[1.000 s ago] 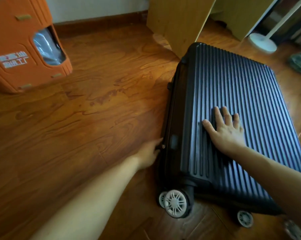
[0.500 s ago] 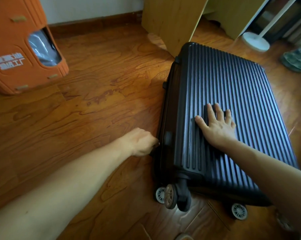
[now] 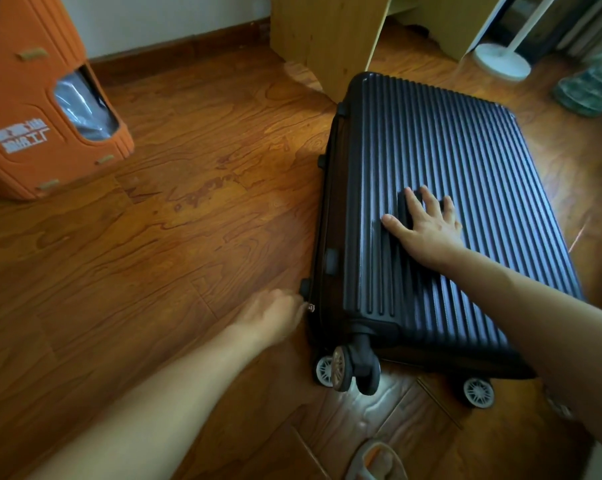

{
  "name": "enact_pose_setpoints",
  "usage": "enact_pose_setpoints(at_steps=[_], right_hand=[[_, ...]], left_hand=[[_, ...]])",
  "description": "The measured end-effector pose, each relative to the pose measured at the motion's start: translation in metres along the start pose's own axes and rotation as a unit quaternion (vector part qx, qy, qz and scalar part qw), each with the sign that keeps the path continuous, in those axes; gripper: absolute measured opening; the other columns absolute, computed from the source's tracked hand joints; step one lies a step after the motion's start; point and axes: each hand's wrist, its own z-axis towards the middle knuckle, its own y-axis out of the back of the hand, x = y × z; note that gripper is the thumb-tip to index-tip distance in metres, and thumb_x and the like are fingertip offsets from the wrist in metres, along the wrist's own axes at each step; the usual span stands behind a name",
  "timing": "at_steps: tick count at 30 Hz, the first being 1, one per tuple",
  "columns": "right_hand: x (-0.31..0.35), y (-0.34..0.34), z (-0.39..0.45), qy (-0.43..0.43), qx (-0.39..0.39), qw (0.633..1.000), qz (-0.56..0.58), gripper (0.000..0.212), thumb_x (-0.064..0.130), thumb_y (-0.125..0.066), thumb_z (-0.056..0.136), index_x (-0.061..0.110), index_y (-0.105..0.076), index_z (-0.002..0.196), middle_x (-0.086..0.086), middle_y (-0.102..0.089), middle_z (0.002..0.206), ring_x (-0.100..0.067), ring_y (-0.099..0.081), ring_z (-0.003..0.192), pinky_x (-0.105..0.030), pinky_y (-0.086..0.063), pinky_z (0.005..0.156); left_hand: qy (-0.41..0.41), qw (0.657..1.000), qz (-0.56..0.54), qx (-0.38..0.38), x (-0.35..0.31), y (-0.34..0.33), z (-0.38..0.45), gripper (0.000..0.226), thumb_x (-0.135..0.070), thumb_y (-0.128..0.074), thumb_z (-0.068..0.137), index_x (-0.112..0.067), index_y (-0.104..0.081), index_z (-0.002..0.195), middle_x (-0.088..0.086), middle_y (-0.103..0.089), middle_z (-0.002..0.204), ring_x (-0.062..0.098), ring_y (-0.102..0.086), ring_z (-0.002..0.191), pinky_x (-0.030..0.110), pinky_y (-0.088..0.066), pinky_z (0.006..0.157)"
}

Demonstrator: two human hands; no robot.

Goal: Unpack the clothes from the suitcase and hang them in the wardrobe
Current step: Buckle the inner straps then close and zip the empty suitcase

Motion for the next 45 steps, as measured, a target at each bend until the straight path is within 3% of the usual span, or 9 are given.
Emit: enact_pose_setpoints(at_steps=[4, 11, 17, 21, 25, 29, 35, 40, 45], right_hand=[[0.001, 0.0, -0.003, 0.005, -0.004, 1.0, -0.001, 0.083, 0.079, -0.025, 0.09, 0.039, 0.0, 0.159, 0.008, 0.009, 0.167, -0.031, 0.018, 0.152, -0.053, 0.003, 0.121], [0.0, -0.001, -0.004, 0.005, -0.023, 1.0, -0.01, 0.083, 0.079, -0.024, 0.09, 0.037, 0.0, 0.159, 0.006, 0.008, 0.167, -0.033, 0.017, 0.152, -0.054, 0.003, 0.121], [0.006, 0.0, -0.011, 0.018, -0.05, 0.999, 0.003, 0.079, 0.074, -0.024, 0.094, 0.032, -0.007, 0.159, 0.0, 0.003, 0.168, -0.029, 0.013, 0.153, -0.052, 0.003, 0.123], [0.021, -0.002, -0.046, 0.163, -0.08, 0.982, 0.046, 0.066, 0.066, -0.029, 0.098, 0.035, -0.021, 0.156, 0.004, -0.001, 0.167, -0.019, 0.009, 0.153, -0.049, -0.005, 0.124], [0.013, 0.007, -0.089, 0.402, -0.017, 0.915, -0.045, 0.072, 0.071, -0.033, 0.095, 0.034, -0.023, 0.157, 0.005, -0.004, 0.167, -0.016, 0.002, 0.153, -0.045, -0.013, 0.124], [-0.005, -0.003, -0.11, 0.486, 0.041, 0.856, -0.172, 0.089, 0.077, -0.038, 0.091, 0.033, -0.003, 0.16, -0.002, 0.006, 0.168, -0.025, 0.009, 0.154, -0.049, -0.007, 0.125], [0.021, -0.035, -0.112, 0.406, 0.013, 0.893, -0.191, 0.107, 0.058, -0.061, 0.089, 0.038, 0.021, 0.154, -0.003, 0.026, 0.164, -0.036, 0.029, 0.147, -0.064, 0.0, 0.12], [0.031, -0.026, -0.098, 0.37, -0.001, 0.916, -0.155, 0.113, 0.06, -0.066, 0.083, 0.039, 0.018, 0.155, 0.001, 0.02, 0.166, -0.028, 0.026, 0.15, -0.061, 0.004, 0.121], [0.037, -0.016, -0.066, 0.326, -0.022, 0.934, -0.145, 0.117, 0.068, -0.067, 0.077, 0.042, 0.016, 0.155, 0.003, 0.012, 0.167, -0.025, 0.02, 0.152, -0.06, 0.003, 0.122]], left_hand=[[-0.046, 0.998, -0.041, 0.019, 0.014, -0.007, 0.011, 0.015, -0.024, -0.051, 0.102, -0.017, -0.065, 0.102, 0.005, -0.068, 0.098, 0.028, -0.068, 0.089, 0.038, -0.054, 0.071], [0.046, 0.971, -0.201, 0.124, -0.016, 0.003, 0.013, 0.029, -0.018, -0.045, 0.108, -0.002, -0.053, 0.131, 0.019, -0.061, 0.127, 0.034, -0.06, 0.116, 0.031, -0.043, 0.082], [-0.094, 0.985, 0.114, 0.087, -0.006, 0.033, 0.011, 0.028, -0.006, -0.046, 0.1, -0.014, -0.06, 0.122, 0.016, -0.068, 0.107, 0.036, -0.066, 0.095, 0.037, -0.045, 0.067], [-0.215, 0.933, 0.288, 0.012, -0.014, 0.035, 0.004, 0.03, -0.011, -0.038, 0.103, -0.008, -0.064, 0.119, 0.011, -0.07, 0.106, 0.034, -0.068, 0.098, 0.041, -0.048, 0.074], [-0.156, 0.961, 0.228, 0.006, 0.0, 0.024, 0.001, 0.032, -0.016, -0.037, 0.104, -0.017, -0.059, 0.127, 0.008, -0.069, 0.108, 0.031, -0.065, 0.1, 0.044, -0.054, 0.08], [-0.094, 0.984, 0.151, 0.015, 0.028, 0.035, 0.002, 0.027, -0.017, -0.043, 0.101, -0.02, -0.062, 0.122, 0.006, -0.068, 0.098, 0.03, -0.068, 0.092, 0.034, -0.048, 0.067], [0.083, 0.996, 0.007, -0.016, 0.078, 0.046, -0.003, 0.018, -0.016, -0.048, 0.102, -0.023, -0.057, 0.088, -0.002, -0.063, 0.083, 0.017, -0.06, 0.073, 0.026, -0.038, 0.059], [0.075, 0.995, -0.019, -0.056, 0.089, 0.036, 0.0, 0.023, -0.014, -0.048, 0.104, -0.016, -0.07, 0.113, 0.005, -0.071, 0.11, 0.023, -0.066, 0.104, 0.029, -0.044, 0.074], [0.023, 0.992, -0.045, -0.119, 0.094, 0.036, 0.005, 0.019, 0.006, -0.059, 0.088, -0.009, -0.07, 0.089, 0.011, -0.068, 0.082, 0.032, -0.067, 0.081, 0.034, -0.048, 0.066]])
